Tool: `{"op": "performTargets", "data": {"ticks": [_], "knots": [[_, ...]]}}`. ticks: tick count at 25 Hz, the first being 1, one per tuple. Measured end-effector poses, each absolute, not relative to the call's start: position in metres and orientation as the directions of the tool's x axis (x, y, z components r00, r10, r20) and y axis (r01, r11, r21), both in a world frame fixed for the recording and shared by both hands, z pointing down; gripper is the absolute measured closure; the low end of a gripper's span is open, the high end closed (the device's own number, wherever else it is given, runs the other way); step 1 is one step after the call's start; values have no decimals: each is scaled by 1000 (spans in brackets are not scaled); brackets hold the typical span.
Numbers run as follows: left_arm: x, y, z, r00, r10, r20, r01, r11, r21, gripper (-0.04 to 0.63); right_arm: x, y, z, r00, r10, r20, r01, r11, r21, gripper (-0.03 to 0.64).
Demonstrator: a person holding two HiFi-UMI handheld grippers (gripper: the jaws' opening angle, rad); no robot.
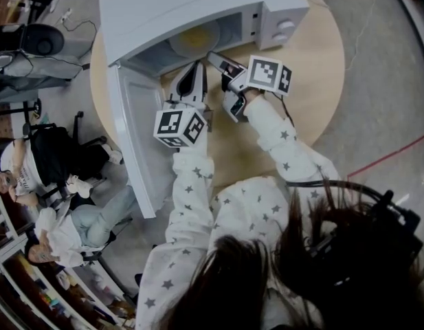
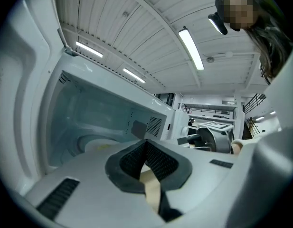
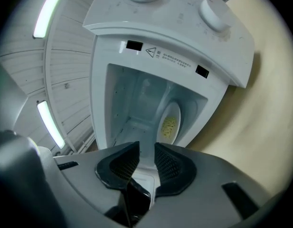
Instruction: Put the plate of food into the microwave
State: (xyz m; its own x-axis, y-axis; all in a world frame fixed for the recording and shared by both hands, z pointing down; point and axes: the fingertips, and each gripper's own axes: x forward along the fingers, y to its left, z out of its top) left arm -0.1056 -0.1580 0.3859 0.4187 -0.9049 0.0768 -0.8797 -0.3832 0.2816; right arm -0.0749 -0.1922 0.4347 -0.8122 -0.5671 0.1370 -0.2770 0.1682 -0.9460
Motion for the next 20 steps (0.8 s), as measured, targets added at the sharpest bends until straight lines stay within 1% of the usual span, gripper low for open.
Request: {"op": "performTargets", "data": {"ticks": [1,3,4,8,11,14,20], "knots": [[-104,-153,383,420,-905,74,-879,-385,281,594,-73,-186,431,-816,-561,138,-282,178,-943,536],[-100,-147,375,421,-905,64,-878,-388,281,594,-70,-179,420,-829,-543,131,-280,200,-939,584],[-100,-145,371,420,-906,57,-878,-389,280,594,-70,-177,413,-838,-534,118,-266,209,-941,595],[-103,-127,361,424,-905,32,-874,-400,275,594,-74,-156,396,-866,-498,52,-189,230,-955,595],[-94,-112,346,440,-898,12,-867,-422,265,594,-65,-138,383,-873,-488,30,-133,180,-975,597],[-84,-99,327,458,-889,-9,-858,-444,258,594,-55,-126,370,-882,-470,30,-145,210,-967,611],[-83,-75,304,472,-880,-52,-843,-467,266,594,-51,-110,352,-902,-430,-45,-73,255,-964,611]]}}
